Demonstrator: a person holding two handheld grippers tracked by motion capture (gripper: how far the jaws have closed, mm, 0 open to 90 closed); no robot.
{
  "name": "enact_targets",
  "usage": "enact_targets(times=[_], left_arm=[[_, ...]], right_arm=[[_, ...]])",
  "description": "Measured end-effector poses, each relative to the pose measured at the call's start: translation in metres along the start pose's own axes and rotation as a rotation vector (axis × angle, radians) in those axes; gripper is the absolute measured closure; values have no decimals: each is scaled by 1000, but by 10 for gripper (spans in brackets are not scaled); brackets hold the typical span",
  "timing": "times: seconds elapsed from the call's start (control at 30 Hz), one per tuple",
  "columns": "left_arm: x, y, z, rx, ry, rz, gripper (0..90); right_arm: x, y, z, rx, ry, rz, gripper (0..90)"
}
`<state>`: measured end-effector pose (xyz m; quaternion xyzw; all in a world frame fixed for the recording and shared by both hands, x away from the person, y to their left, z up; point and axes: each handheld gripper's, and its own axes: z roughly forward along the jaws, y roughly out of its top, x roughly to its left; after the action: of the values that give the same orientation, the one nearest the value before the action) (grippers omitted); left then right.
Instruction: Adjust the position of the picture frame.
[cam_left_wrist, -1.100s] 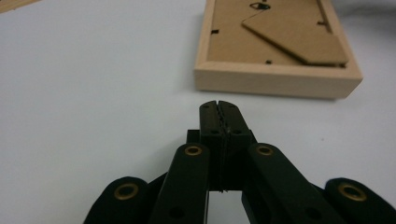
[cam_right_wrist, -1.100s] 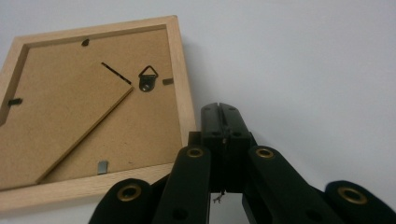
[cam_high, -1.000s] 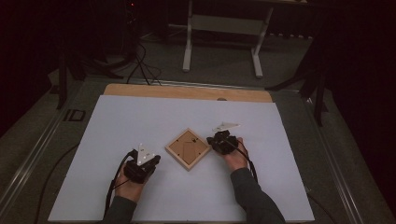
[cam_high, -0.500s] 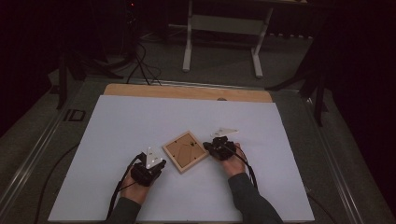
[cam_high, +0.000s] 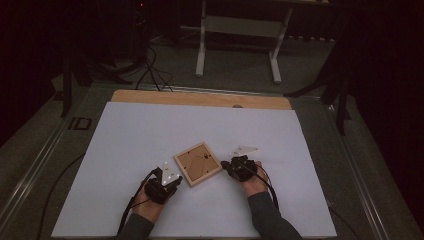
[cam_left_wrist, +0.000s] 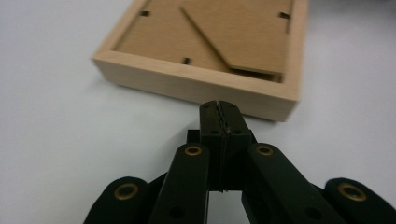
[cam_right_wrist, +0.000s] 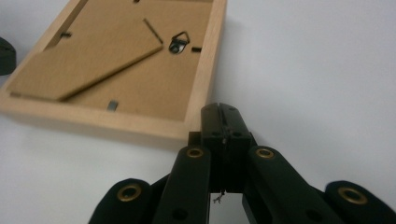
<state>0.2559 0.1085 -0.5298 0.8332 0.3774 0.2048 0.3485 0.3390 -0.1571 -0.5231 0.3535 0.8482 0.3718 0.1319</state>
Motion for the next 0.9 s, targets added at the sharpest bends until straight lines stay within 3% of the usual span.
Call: enact_targets(times=[0.27, 0.67, 0.9], left_arm=[[-10, -1, 4, 22, -8, 30, 896], [-18, -2, 1, 30, -18, 43, 896], [-15, -2, 1, 32, -17, 28, 896]], right_arm=[[9, -4, -7, 9, -10, -38, 898], [14, -10, -13, 4, -5, -21, 899], [12, -11, -13, 0, 9, -2, 900]])
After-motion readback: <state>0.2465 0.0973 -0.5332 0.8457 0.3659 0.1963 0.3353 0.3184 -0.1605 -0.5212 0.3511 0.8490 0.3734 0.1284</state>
